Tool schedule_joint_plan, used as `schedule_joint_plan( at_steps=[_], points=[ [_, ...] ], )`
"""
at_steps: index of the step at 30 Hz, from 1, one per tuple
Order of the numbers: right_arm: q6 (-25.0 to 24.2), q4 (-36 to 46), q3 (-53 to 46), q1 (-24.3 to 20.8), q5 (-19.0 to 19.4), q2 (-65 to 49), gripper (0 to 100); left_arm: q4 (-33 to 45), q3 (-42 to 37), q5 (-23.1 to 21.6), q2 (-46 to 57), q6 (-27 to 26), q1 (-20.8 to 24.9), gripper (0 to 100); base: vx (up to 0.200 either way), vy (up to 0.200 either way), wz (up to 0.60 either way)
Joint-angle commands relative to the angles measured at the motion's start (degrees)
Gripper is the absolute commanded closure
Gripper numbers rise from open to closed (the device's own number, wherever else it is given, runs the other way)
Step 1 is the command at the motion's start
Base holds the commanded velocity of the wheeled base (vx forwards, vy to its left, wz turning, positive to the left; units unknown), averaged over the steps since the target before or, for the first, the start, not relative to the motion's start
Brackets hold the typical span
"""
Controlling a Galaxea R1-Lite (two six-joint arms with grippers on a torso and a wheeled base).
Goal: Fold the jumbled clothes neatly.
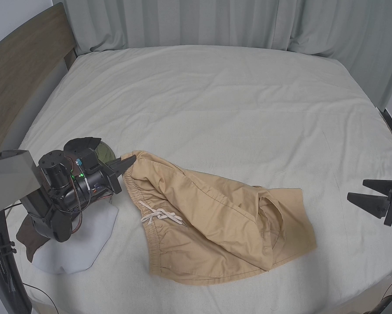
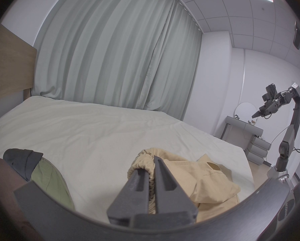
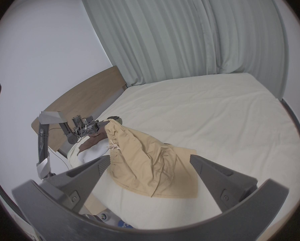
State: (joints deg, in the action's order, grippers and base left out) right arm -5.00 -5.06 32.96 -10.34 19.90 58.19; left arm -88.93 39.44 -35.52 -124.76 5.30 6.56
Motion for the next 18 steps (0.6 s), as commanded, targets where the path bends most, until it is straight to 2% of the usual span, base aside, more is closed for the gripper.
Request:
schedule_joint_plan(
  at_steps=[1,4,13,18],
  points=[
    [-0.98,-0.39,0.17,0.05,1.11,3.25,0,-0.01,0.2,0.02,-0.13,0.06,-0.05,100,0.0,0.0,0.0],
    [-2.38,-0.48,0.17,0.05,2.78,4.92,0,-0.01,0.29,0.02,-0.05,0.06,-0.32,100,0.0,0.0,0.0],
    [-2.47,-0.39,-0.44,-0.65,6.3,7.56,0,-0.01,0.64,-0.34,0.04,0.15,-2.25,100,0.0,0.0,0.0],
    [-2.47,-0.39,-0.53,-1.0,10.43,8.35,0,-0.01,0.55,-0.34,-0.13,0.15,-2.25,100,0.0,0.0,0.0]
  ],
)
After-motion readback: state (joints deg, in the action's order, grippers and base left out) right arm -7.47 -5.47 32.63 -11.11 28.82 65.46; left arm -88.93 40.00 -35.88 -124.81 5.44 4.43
